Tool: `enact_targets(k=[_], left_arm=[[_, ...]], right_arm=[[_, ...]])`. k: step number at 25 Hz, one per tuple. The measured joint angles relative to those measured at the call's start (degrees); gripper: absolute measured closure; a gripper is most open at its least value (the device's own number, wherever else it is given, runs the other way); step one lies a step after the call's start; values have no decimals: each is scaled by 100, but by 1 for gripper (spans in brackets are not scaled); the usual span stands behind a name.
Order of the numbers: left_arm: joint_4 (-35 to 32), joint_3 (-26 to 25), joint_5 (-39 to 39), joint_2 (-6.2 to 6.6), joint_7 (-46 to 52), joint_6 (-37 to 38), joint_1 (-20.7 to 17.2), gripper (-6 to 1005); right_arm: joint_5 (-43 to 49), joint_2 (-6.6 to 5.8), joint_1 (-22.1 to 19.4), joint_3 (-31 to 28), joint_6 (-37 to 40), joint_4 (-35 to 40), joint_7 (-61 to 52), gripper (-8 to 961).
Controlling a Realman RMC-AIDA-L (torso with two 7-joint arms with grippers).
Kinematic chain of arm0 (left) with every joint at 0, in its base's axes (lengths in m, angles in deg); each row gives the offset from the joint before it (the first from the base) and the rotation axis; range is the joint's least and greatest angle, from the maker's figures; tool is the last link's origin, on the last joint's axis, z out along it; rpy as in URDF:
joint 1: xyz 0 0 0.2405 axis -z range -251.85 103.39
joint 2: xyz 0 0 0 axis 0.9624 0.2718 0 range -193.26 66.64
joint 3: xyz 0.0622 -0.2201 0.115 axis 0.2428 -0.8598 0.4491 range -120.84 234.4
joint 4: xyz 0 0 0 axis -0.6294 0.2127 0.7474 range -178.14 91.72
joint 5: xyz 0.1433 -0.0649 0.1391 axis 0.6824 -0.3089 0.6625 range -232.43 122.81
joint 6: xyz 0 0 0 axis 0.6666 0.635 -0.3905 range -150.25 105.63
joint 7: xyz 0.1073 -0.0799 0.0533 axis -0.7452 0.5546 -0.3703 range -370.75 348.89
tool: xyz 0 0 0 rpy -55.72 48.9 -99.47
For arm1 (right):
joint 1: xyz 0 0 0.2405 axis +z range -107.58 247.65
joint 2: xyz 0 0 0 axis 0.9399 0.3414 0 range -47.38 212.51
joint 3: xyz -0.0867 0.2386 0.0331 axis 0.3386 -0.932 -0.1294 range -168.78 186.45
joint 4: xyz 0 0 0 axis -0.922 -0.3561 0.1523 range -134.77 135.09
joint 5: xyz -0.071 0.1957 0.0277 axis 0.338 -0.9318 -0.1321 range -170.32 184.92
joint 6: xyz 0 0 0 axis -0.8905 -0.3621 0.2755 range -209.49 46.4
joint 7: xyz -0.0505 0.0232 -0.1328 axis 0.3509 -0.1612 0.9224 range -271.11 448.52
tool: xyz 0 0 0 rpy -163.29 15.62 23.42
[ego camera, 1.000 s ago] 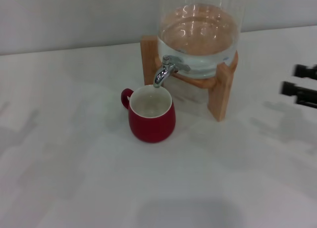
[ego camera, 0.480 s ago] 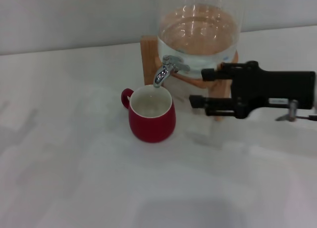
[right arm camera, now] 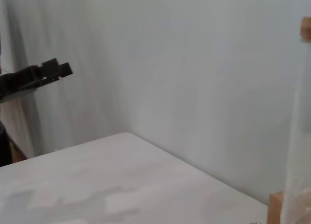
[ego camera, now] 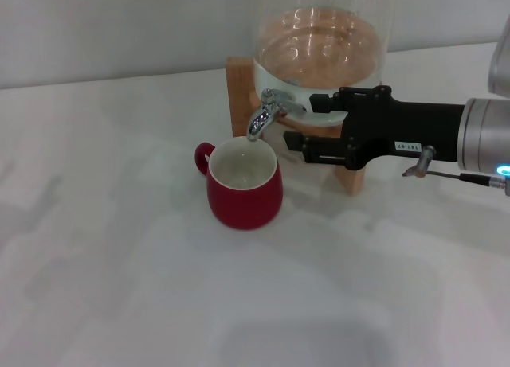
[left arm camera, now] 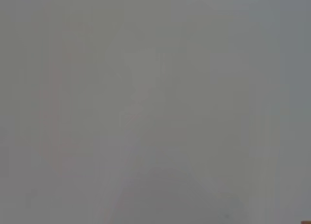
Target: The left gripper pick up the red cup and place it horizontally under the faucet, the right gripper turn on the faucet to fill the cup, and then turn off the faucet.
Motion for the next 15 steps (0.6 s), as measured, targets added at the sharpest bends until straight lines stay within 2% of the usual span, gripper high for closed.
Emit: enact_targets(k=[6, 15], left_arm=[[4, 0, 0, -3, 1, -48, -20, 106], [18, 1, 0, -9, 0, -53, -41, 107]], right_arm=[[22, 0, 32, 22, 260, 174, -3, 234], [73, -7, 217, 115, 253, 315, -59, 234]])
